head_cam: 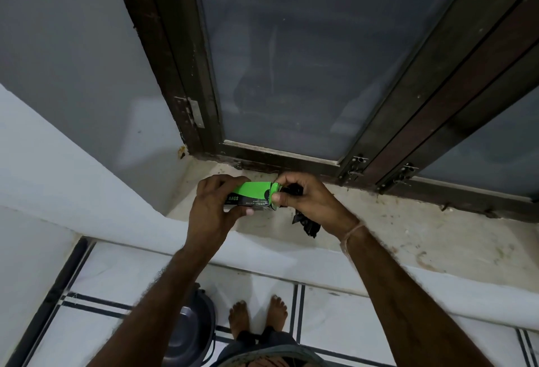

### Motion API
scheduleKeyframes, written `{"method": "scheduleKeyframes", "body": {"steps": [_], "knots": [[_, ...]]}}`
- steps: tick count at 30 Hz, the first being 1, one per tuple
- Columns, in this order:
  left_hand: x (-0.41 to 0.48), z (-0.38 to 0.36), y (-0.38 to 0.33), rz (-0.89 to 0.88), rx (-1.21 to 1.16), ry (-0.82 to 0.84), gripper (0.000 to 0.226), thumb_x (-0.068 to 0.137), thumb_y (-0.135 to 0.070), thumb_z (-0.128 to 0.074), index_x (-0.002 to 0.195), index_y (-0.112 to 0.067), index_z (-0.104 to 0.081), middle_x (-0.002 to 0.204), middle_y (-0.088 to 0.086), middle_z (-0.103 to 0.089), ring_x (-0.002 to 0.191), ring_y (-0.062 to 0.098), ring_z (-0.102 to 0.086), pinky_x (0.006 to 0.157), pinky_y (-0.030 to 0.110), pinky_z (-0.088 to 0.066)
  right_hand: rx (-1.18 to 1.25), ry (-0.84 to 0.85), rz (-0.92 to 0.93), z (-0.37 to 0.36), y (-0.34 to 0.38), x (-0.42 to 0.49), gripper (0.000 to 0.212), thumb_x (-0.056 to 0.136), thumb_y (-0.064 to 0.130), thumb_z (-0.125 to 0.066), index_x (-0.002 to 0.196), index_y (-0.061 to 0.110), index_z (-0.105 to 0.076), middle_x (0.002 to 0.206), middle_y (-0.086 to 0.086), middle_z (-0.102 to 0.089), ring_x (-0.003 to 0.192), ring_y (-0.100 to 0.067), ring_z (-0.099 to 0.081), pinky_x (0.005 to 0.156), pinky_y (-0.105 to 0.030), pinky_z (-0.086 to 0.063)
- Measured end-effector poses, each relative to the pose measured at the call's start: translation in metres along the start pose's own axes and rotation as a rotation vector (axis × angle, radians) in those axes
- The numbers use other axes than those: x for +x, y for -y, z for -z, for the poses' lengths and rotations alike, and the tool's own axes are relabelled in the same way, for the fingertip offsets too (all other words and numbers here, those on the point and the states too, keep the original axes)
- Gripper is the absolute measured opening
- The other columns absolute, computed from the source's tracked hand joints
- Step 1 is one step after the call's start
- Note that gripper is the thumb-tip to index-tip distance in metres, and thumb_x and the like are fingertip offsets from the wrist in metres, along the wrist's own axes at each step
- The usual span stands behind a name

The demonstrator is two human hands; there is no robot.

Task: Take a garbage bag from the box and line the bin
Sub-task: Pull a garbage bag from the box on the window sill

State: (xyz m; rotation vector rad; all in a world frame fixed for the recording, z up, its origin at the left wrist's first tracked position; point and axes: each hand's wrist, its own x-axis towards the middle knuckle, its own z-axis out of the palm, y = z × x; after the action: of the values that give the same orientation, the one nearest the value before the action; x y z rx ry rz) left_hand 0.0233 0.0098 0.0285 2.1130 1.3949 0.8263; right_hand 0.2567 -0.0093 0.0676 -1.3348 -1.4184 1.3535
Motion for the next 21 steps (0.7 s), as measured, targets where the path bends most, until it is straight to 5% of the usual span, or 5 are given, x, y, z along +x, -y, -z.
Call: {"method": "scheduleKeyframes", "body": {"steps": [4,9,15,21], "knots": [[0.0,0.0,0.0,-0.005,-0.003,-0.006,0.058,0.075,-0.028,-0.087,0.129,-0.021,-0.067,0.12,0.002,-0.063,0.115,0.021,-0.046,0.084,0.029,-0.044,0.083,-0.083,-0.005,-0.008,-0.001,-0.003,0.012,0.096,0.0,-0.066,0.099,-0.011,-0.066,0.083,-0.011,-0.066,0.076,-0.008,-0.066,0.074,-0.02,-0.054],[-0.003,-0.002,0.003,0.0,0.021,0.001,0.058,0.074,-0.03,-0.087,0.128,-0.021,-0.068,0.118,0.001,-0.063,0.113,0.022,-0.046,0.083,0.032,-0.046,0.137,-0.207,-0.06,-0.022,-0.011,-0.008,0.023,0.09,0.012,-0.077,0.107,0.005,-0.064,0.093,-0.01,-0.068,0.085,-0.01,-0.068,0.075,-0.024,-0.057],[-0.008,-0.006,0.011,0.081,0.04,-0.026,0.059,0.076,-0.031,-0.086,0.13,-0.022,-0.066,0.118,0.001,-0.064,0.114,0.025,-0.047,0.081,0.031,-0.044,0.223,-0.208,-0.075,-0.032,-0.02,-0.012,0.028,0.093,0.003,-0.071,0.121,0.008,-0.071,0.1,-0.008,-0.073,0.095,-0.009,-0.069,0.083,-0.023,-0.056],[0.005,-0.018,0.029,0.145,0.236,0.028,0.063,0.073,-0.037,-0.087,0.131,-0.025,-0.065,0.121,0.004,-0.063,0.116,0.03,-0.049,0.082,0.044,-0.052,0.055,-0.2,-0.135,-0.041,-0.039,0.003,0.043,0.092,0.006,-0.072,0.133,0.017,-0.068,0.107,-0.022,-0.07,0.096,-0.016,-0.068,0.097,-0.029,-0.056]]}}
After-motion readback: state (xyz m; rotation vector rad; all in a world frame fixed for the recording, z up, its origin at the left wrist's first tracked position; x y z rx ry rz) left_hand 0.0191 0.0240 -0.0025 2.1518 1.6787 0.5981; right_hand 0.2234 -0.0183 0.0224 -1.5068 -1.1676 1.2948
